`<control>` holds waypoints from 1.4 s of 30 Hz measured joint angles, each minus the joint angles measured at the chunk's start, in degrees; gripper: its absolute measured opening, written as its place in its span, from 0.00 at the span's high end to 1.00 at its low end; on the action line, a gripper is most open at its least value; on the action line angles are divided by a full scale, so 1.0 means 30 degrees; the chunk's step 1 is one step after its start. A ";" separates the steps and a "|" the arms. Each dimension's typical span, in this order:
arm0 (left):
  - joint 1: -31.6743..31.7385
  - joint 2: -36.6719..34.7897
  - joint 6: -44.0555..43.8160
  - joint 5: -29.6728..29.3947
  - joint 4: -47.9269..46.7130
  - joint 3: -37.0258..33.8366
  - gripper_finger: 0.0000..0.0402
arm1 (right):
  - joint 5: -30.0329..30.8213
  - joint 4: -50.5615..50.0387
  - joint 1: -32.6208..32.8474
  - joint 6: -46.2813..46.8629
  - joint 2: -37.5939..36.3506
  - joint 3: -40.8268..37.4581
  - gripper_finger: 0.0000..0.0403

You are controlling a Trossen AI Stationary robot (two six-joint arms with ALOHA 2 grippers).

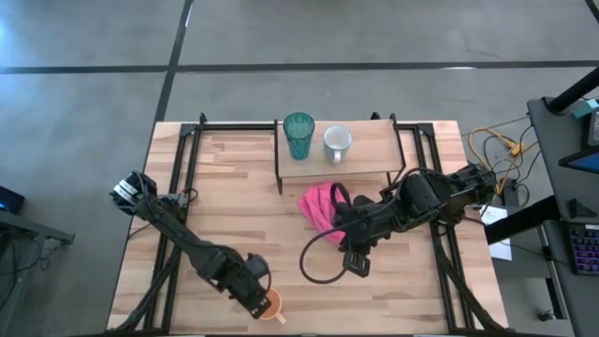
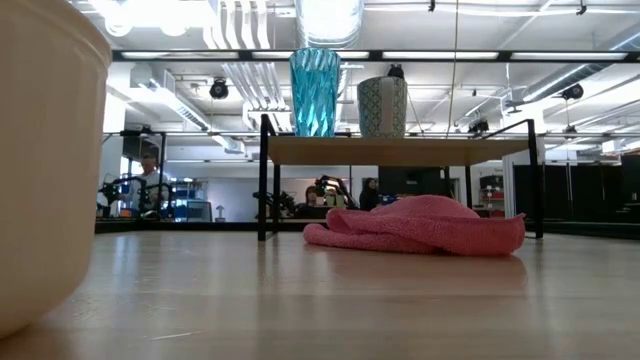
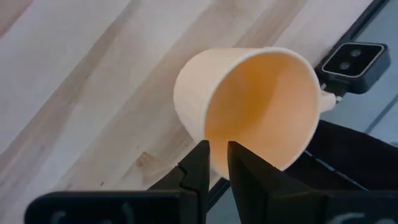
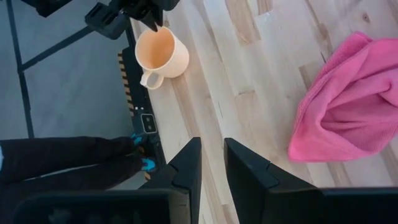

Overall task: Stack small to large cups/mugs on shelf
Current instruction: Put the yellow cup on the shelf

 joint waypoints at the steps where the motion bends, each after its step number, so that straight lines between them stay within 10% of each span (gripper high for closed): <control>1: 0.0001 0.0007 0.0000 -0.0002 -0.0013 -0.0040 0.89 | 0.0000 0.0006 0.0000 0.0000 0.0000 0.0000 0.84; 42: 0.1559 0.1026 0.2948 0.0256 0.1693 -0.0192 0.99 | 0.1589 -0.0007 -0.0036 -0.1027 0.0007 -0.0007 0.84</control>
